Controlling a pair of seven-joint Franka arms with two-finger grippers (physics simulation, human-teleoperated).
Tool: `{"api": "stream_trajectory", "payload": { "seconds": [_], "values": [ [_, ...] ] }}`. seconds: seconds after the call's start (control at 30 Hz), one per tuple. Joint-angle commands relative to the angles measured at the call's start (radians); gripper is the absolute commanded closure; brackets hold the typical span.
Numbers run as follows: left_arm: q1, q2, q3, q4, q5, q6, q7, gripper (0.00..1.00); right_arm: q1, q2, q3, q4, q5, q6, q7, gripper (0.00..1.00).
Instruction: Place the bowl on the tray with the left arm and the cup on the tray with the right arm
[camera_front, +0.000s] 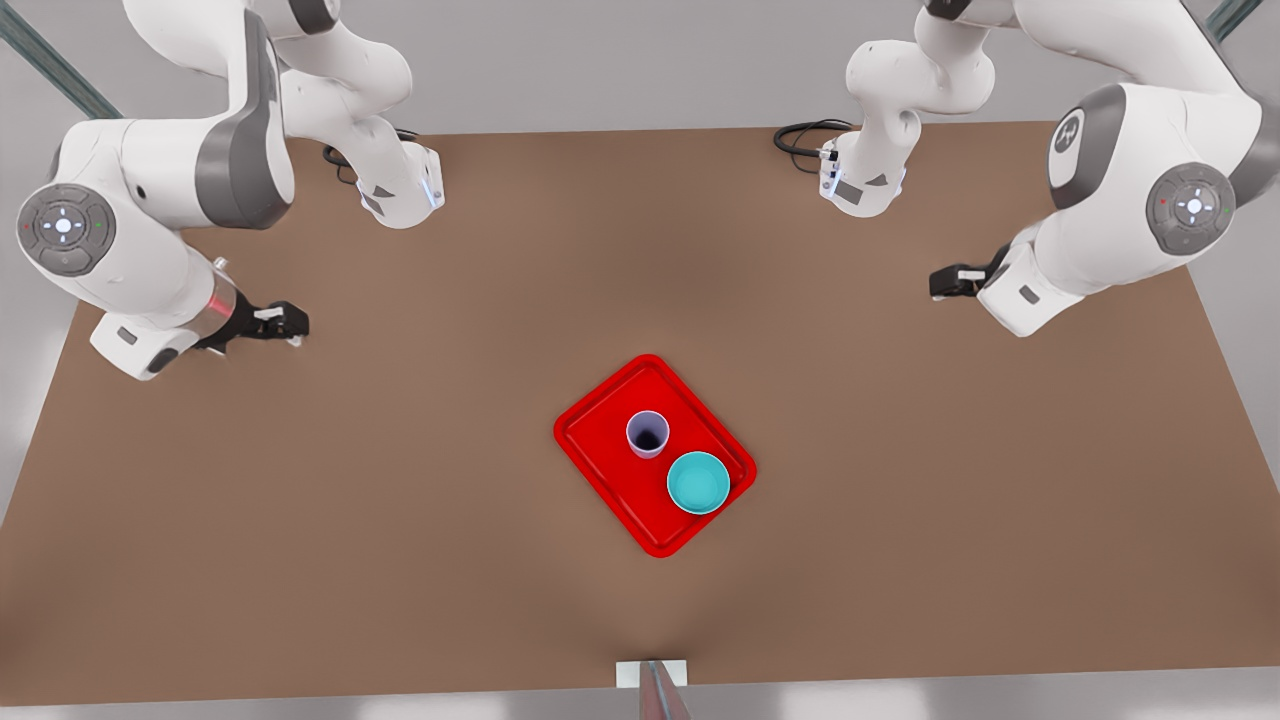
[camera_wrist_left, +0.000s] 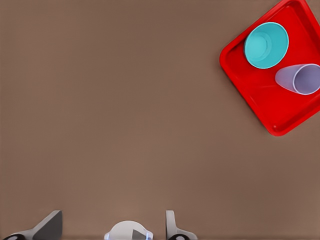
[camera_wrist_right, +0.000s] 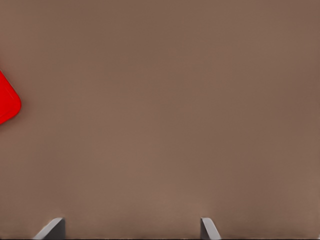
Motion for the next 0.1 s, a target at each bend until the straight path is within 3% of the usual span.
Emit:
{"api": "stream_trajectory", "payload": {
  "seconds": [0.0,0.07],
  "values": [
    [0.002,0.000,0.000,0.001,0.000,-0.001,0.003,0.00,-0.035,-0.001,0.029,0.000,-0.017,-0.092,-0.077,0.00],
    [0.003,0.000,0.000,0.001,0.000,-0.003,0.003,0.00,-0.072,-0.001,0.068,0.003,-0.031,-0.094,-0.078,0.00]
  ]
}}
